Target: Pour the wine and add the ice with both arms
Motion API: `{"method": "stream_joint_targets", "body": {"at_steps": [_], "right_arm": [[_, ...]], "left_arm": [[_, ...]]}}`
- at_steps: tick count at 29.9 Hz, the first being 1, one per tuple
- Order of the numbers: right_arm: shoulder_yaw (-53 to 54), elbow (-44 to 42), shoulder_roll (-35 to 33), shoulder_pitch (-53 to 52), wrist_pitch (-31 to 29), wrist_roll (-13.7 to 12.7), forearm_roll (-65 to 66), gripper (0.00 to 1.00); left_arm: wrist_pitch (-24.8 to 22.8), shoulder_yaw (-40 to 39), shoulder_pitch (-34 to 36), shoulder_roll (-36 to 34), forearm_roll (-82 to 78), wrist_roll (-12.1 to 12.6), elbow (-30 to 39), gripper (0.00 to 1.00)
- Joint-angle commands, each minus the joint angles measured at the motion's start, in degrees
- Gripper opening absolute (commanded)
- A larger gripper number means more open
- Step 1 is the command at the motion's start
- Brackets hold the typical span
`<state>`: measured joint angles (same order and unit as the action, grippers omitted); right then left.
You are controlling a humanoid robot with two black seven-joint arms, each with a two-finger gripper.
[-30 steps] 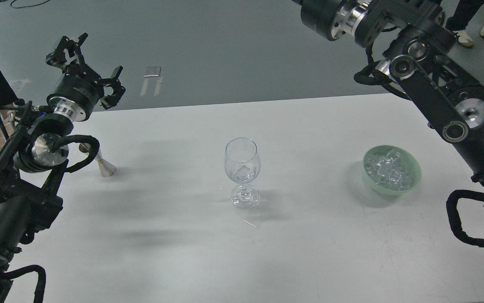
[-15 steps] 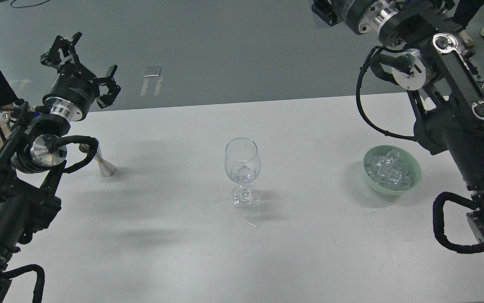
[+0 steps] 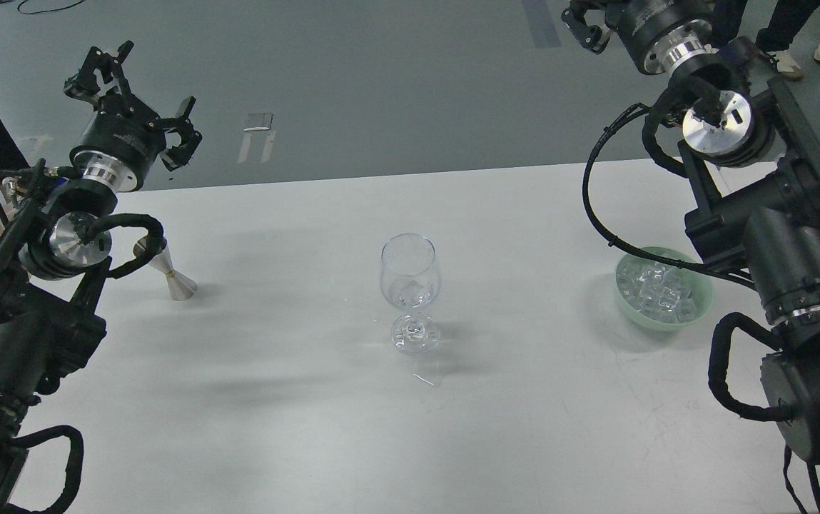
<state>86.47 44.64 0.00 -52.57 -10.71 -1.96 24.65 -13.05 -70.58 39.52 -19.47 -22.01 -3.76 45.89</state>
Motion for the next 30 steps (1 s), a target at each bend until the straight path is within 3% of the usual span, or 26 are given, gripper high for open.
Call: {"method": "stream_joint_targets", "body": {"at_steps": [1, 5, 9, 15, 20, 30], "right_arm": [[0.2, -2.2, 0.0, 0.0, 0.0, 0.6, -4.9, 1.0], [0.3, -4.2, 0.0, 0.0, 0.0, 1.3, -5.8, 1.0], [0.3, -7.2, 0.0, -0.1, 0.1, 4.1, -5.8, 1.0], [0.8, -8.7, 0.0, 0.2, 0.0, 4.2, -6.4, 1.0], [1.5, -8.8, 0.0, 0.5, -0.4, 4.3, -7.1, 1.0], [0.5, -8.8, 0.0, -0.3, -0.8, 4.3, -6.9, 1.0]], "left_arm": [[0.0, -0.2, 0.0, 0.2, 0.3, 0.0, -0.2, 0.98], [0.0, -0.2, 0.5, 0.7, 0.0, -0.5, -0.2, 0.98], [-0.4, 0.3, 1.7, 2.0, -0.7, -3.5, -1.4, 0.98], [-2.2, 1.5, 4.9, 3.6, -0.9, -3.4, -6.2, 0.98], [-2.4, 7.6, 8.5, 3.9, -0.6, -4.0, -9.3, 0.98], [-2.5, 8.4, 13.1, 5.7, -0.4, -4.0, -15.5, 0.97]]}}
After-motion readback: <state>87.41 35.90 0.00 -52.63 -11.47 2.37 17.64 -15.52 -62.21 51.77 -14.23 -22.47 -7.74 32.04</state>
